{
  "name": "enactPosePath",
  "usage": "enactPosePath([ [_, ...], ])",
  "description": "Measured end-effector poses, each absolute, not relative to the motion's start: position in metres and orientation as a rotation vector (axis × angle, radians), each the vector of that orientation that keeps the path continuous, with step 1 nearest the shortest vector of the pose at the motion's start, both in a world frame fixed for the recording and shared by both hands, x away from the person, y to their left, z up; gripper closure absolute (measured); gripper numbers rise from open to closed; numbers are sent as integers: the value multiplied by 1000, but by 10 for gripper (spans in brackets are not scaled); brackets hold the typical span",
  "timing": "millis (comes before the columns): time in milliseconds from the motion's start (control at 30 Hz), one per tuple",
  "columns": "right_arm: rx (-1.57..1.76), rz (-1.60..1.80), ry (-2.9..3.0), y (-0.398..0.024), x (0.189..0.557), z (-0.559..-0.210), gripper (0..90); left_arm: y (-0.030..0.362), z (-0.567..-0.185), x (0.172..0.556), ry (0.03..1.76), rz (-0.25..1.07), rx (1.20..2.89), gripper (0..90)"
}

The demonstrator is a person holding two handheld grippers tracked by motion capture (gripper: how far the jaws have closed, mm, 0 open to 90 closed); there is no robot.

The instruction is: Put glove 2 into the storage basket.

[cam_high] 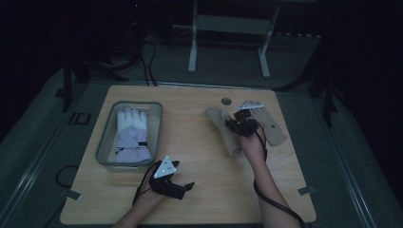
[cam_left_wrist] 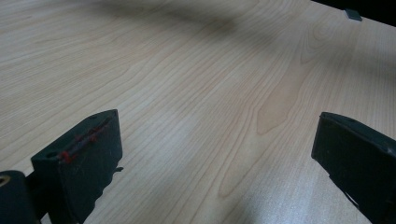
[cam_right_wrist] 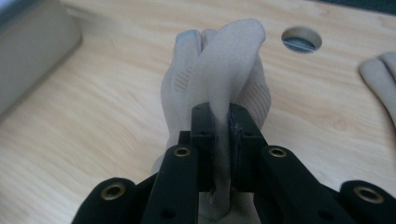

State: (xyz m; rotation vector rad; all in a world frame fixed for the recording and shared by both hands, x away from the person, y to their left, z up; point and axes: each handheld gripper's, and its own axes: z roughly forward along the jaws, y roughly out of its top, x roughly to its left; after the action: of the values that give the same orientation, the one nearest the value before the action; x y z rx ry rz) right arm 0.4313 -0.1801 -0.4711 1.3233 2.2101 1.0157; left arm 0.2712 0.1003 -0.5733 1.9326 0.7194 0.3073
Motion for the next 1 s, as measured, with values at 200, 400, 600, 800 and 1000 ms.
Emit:
enactPosePath([
  [200,1404,1025,2091,-159,428,-468,821,101,-573,270,721,328,1918,21],
  [400,1481,1006,2034,-142,425,-484,820,104,-573,270,724,358,1897,21],
  [600,1588,986,2000,-130,422,-511,821,104,-574,269,720,355,1881,21],
  [800,1642,943,2021,-124,420,-536,816,103,-575,268,715,360,1887,21],
  [1000,1659,921,2050,-118,419,-552,771,102,-575,268,720,360,1884,21],
])
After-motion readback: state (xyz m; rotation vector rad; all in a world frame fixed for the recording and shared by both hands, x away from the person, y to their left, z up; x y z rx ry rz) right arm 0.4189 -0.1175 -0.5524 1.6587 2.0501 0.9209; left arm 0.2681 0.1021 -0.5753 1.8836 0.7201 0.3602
